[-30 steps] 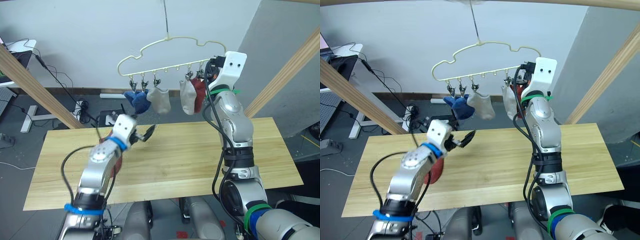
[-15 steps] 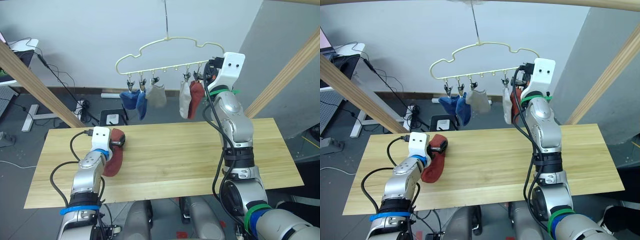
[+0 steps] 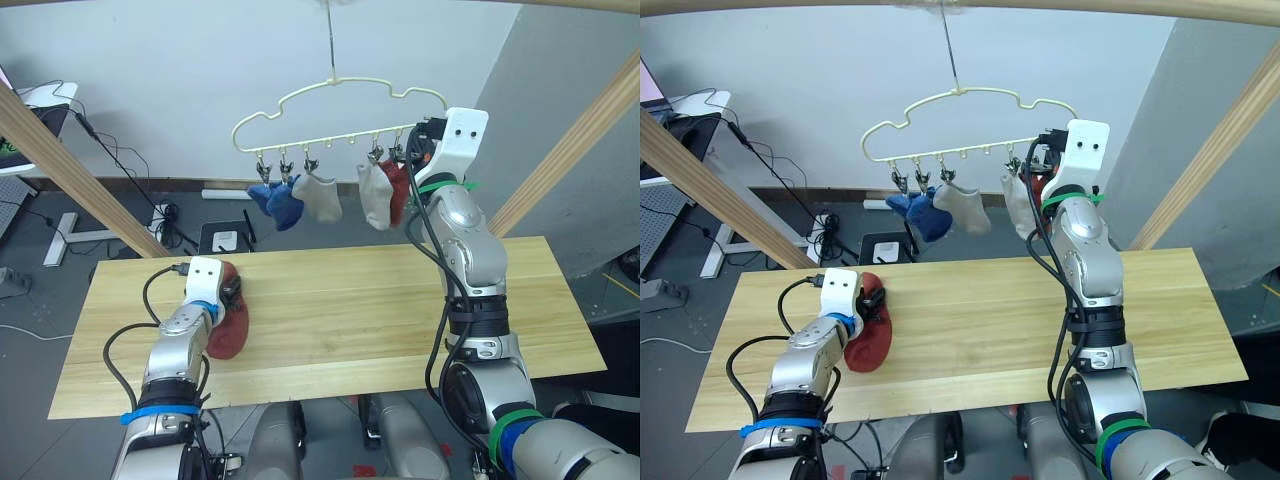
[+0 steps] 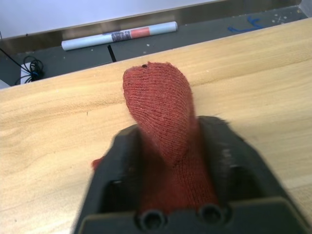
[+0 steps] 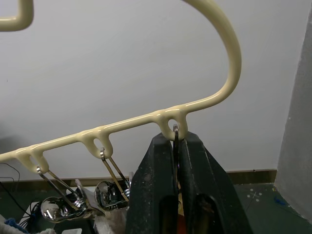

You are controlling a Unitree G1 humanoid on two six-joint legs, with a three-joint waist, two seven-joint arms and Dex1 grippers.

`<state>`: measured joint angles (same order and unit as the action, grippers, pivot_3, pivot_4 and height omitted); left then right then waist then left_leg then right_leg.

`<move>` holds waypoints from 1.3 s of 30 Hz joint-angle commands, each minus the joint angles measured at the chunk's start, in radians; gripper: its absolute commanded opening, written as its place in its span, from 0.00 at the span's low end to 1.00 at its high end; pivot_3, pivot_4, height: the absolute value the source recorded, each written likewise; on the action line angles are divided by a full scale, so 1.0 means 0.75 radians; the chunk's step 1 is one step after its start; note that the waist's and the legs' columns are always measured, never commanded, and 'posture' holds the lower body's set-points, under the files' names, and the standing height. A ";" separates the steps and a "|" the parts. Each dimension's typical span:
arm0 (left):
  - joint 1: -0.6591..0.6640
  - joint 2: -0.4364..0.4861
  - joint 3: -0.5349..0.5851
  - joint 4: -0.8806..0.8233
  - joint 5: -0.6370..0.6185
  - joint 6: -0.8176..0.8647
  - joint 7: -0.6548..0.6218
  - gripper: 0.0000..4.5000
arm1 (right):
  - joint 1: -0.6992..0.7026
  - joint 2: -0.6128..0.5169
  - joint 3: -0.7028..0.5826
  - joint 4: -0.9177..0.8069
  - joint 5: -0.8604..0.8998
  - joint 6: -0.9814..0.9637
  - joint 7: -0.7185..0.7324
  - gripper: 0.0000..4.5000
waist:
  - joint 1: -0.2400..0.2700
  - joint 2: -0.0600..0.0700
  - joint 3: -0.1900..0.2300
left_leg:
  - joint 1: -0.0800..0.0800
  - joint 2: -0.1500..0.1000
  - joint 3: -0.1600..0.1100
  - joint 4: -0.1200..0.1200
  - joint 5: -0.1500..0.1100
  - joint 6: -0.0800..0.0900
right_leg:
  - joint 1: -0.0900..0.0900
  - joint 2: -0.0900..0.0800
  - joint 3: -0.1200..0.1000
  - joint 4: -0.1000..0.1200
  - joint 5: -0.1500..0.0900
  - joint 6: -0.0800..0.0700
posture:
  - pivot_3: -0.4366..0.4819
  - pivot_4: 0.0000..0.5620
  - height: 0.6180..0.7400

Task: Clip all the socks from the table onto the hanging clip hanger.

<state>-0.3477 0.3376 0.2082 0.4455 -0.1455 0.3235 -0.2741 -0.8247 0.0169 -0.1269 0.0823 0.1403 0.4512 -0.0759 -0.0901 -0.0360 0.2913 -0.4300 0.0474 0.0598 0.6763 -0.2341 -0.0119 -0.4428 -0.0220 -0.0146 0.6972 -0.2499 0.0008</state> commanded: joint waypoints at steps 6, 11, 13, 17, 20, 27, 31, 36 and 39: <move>0.038 -0.057 -0.277 -0.242 -0.006 -0.076 -0.327 0.01 | -0.009 -0.013 0.004 -0.085 0.001 -0.009 -0.005 0.00 | 0.001 0.000 0.000 | 0.000 0.000 0.000 0.000 0.000 0.000 | 0.000 0.000 0.000 -0.001 0.000 0.000 | 0.26 0.47 1.00; -0.045 -0.156 -0.529 -0.483 -0.029 -0.142 -0.545 0.01 | -0.012 -0.027 0.000 -0.090 0.000 -0.001 -0.009 0.00 | 0.005 0.000 0.000 | -0.003 -0.001 0.000 0.000 0.000 0.000 | 0.000 -0.001 0.001 -0.003 0.000 0.000 | 0.25 0.46 1.00; -0.111 -0.219 -0.589 -0.481 -0.015 -0.179 -0.568 0.01 | -0.015 -0.032 0.000 -0.091 0.000 0.003 -0.008 0.00 | 0.003 0.000 0.000 | -0.003 -0.001 0.001 0.000 0.000 0.000 | 0.000 0.000 0.001 -0.004 0.000 0.000 | 0.25 0.46 1.00; -0.252 -0.376 -0.635 -0.359 -0.005 -0.215 -0.536 0.01 | -0.022 -0.039 0.005 -0.093 -0.001 0.011 -0.009 0.00 | -0.009 0.000 0.000 | -0.002 0.000 0.000 -0.001 0.000 0.000 | 0.000 0.003 0.001 -0.004 0.000 0.001 | 0.25 0.46 1.00; -0.344 -0.481 -0.627 -0.192 0.023 -0.286 -0.471 0.01 | -0.021 -0.043 0.008 -0.097 -0.002 0.016 -0.009 0.00 | -0.012 0.000 0.000 | -0.002 0.000 0.000 -0.001 0.000 0.001 | 0.000 0.004 0.001 -0.005 -0.001 0.002 | 0.22 0.46 1.00; -0.613 -0.612 -0.543 0.295 0.100 -0.565 -0.284 0.01 | -0.025 -0.051 0.013 -0.101 -0.002 0.026 -0.008 0.00 | -0.023 0.000 0.000 | -0.005 -0.001 0.000 -0.001 -0.001 0.003 | 0.000 0.004 0.001 -0.013 0.001 0.006 | 0.21 0.46 1.00; -0.791 -0.630 -0.466 0.542 0.110 -0.701 -0.196 0.01 | -0.028 -0.055 0.017 -0.105 -0.001 0.032 -0.006 0.00 | -0.028 0.000 0.000 | -0.007 -0.001 0.001 -0.003 -0.003 0.006 | 0.001 0.004 0.001 -0.022 0.003 0.009 | 0.20 0.46 1.00; -0.926 -0.653 -0.381 0.725 0.087 -0.783 -0.177 0.01 | -0.028 -0.058 0.020 -0.111 -0.001 0.043 -0.003 0.00 | -0.029 0.000 0.000 | -0.007 -0.003 0.004 -0.006 -0.005 0.008 | 0.001 0.004 0.002 -0.024 0.003 0.009 | 0.19 0.46 1.00; -0.964 -0.659 -0.354 0.788 0.097 -0.816 -0.155 0.01 | -0.029 -0.057 0.021 -0.115 -0.001 0.048 -0.002 0.00 | -0.030 0.000 0.000 | -0.007 -0.003 0.005 -0.012 -0.004 0.008 | 0.000 0.003 0.003 -0.028 0.003 0.009 | 0.19 0.46 1.00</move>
<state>-1.0429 -0.1351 -0.0696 1.0314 -0.0721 -0.2541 -0.4016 -0.8254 -0.0214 -0.1136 0.0457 0.1382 0.4903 -0.0761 -0.1128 -0.0361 0.2913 -0.4352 0.0452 0.0640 0.6664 -0.2373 -0.0063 -0.4430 -0.0203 -0.0127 0.6760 -0.2477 0.0078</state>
